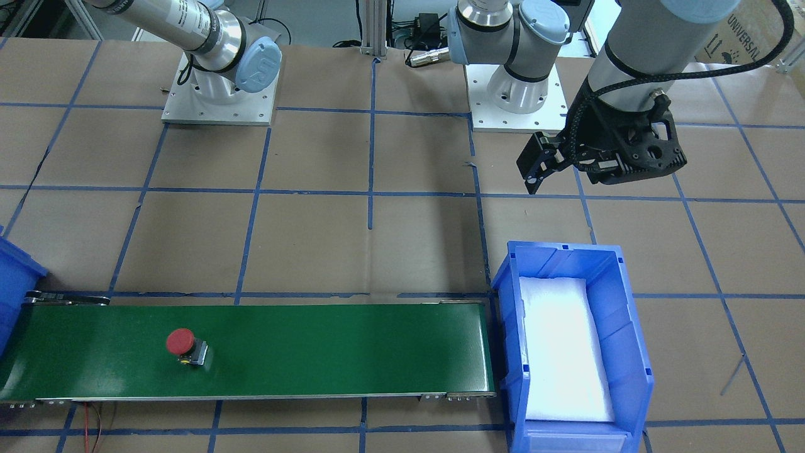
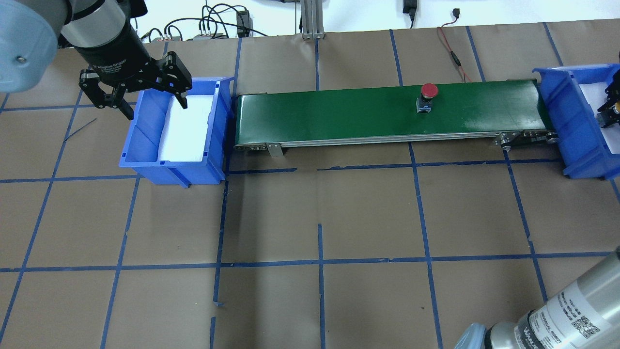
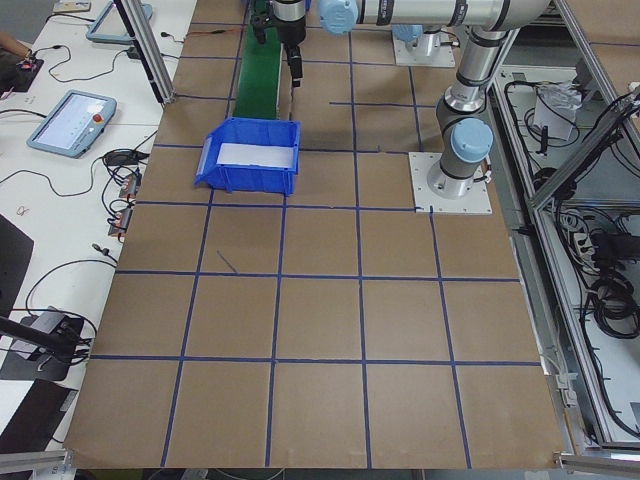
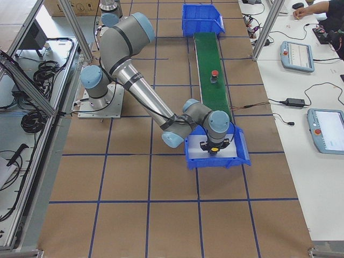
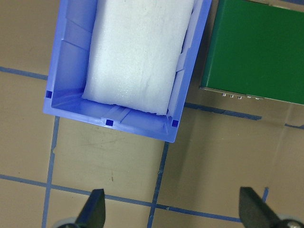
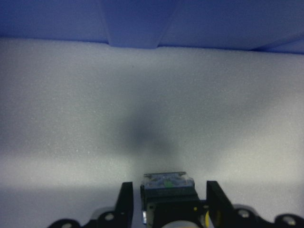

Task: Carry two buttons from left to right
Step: 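Release the yellow button in the bin and raise the right gripper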

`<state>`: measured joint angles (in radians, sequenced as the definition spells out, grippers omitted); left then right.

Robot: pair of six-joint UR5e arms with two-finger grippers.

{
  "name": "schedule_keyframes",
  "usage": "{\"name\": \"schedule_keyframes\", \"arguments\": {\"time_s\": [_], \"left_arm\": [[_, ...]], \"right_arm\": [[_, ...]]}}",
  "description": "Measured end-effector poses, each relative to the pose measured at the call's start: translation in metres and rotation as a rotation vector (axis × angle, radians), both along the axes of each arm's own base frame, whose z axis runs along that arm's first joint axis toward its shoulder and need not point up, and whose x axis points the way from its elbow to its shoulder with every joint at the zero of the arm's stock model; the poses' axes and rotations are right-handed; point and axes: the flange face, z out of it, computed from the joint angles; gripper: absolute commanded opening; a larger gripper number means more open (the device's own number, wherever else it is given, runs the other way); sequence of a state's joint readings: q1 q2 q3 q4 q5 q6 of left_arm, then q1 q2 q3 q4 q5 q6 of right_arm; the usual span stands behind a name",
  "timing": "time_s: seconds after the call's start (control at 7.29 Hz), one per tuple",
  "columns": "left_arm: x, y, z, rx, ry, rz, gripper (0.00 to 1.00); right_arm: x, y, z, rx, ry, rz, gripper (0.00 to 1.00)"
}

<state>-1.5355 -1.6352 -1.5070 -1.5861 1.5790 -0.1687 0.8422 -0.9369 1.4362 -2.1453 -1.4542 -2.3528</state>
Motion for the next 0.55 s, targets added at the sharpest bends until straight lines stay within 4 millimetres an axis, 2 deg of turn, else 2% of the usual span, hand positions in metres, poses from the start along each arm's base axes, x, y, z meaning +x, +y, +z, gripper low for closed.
{"name": "schedule_keyframes", "arguments": {"time_s": [0.14, 0.27, 0.41, 0.55], "left_arm": [[0.0, 0.0, 0.0, 0.0, 0.0, 0.0, 1.0], [0.0, 0.0, 0.0, 0.0, 0.0, 0.0, 1.0], [0.0, 0.0, 0.0, 0.001, 0.001, 0.0, 1.0], [0.0, 0.0, 0.0, 0.0, 0.001, 0.0, 1.0]], "right_arm": [[0.0, 0.0, 0.007, -0.006, 0.005, -0.009, 0.92], [0.004, 0.003, 0.025, -0.006, 0.0, -0.01, 0.93], [0.017, 0.007, 0.051, 0.0, -0.01, -0.008, 0.92], [0.041, 0.006, 0.08, -0.002, -0.008, 0.014, 0.92]]}}
